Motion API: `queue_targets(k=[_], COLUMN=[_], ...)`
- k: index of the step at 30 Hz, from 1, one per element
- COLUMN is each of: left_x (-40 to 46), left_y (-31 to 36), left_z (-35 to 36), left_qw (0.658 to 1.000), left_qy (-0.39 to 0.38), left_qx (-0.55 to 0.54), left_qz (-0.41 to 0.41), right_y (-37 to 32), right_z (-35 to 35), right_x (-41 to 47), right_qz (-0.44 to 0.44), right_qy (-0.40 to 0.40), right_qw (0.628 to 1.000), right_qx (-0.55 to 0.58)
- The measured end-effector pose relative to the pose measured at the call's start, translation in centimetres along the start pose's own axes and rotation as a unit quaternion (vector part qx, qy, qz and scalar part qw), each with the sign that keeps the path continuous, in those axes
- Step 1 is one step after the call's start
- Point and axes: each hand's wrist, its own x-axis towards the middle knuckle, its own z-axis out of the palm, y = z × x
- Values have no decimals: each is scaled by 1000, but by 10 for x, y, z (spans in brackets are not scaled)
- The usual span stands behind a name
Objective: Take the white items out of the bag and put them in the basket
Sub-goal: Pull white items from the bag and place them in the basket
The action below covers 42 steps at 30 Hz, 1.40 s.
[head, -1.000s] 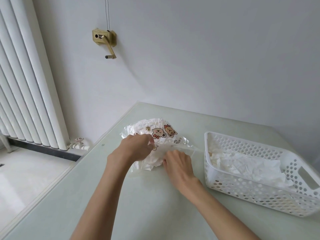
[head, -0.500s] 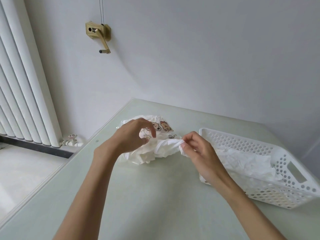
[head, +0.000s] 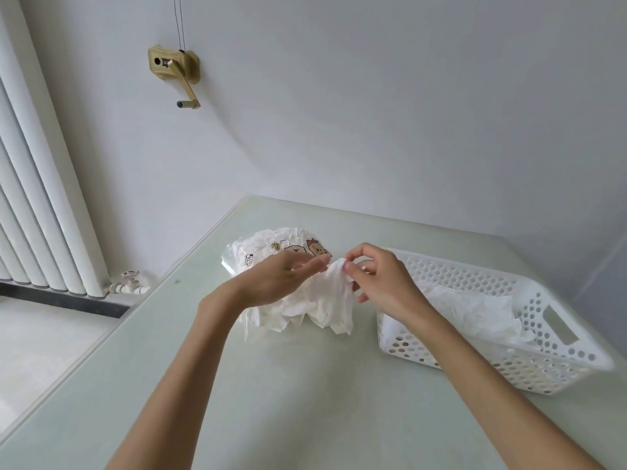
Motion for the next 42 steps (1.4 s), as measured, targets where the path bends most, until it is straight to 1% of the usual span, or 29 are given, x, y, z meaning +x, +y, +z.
queue_targets(k=[2,4,6,8,10,13,16,18,20,22,24,26,28,30,31,33,34,36,40,41,42], left_x=[2,4,5,4,4,4,2,0,1,2,6,7,7,8,8,9,10,12,11,11,11], left_y=[-2,-7,-10,-8,-6,-10,-14,-13,-8,-4,-3,-4,-4,-6,-6,-6,-7,-8,-13,-14,-15], left_z=[3,4,5,6,6,0,-6,-5,-1,7,16,24,27,28,30,33,34,33,27,28,29], left_qw=[998,997,997,998,998,995,984,976,979,980,975,970,968,967,965,957,954,953,961,962,964], left_qy=[15,27,28,9,11,58,130,149,120,87,74,65,45,39,46,57,57,62,61,54,44], left_qx=[36,39,14,-6,9,66,120,157,163,178,210,236,247,251,258,283,292,295,270,266,263], left_qz=[45,68,65,60,56,54,4,-14,3,16,8,-2,-2,-3,-6,-12,-13,-12,-17,-17,-18], right_y=[0,2,7,10,12,13,12,12,13,14,15,15,14,11,8,2,0,-6,-22,-27,-30], right_z=[-1,-4,-9,-13,-13,-15,-21,-27,-34,-40,-44,-47,-50,-58,-63,-67,-68,-71,-83,-85,-85], right_x=[2,-1,-6,-12,-15,-16,-16,-15,-13,-11,-12,-15,-19,-21,-22,-24,-24,-22,-14,-11,-9], right_qz=[5,2,-18,-42,-60,-66,-72,-69,-60,-47,-31,-12,-10,-11,-15,-26,-33,-44,-65,-67,-65], right_qy=[-26,-54,-58,-54,-57,-56,-24,1,16,20,48,68,70,116,125,99,102,143,197,187,158], right_qw=[999,998,998,992,984,974,970,976,985,995,998,996,995,989,988,992,990,983,967,969,977], right_qx=[22,24,-31,-105,-155,-209,-233,-208,-160,-80,10,56,65,88,88,80,86,105,150,146,131])
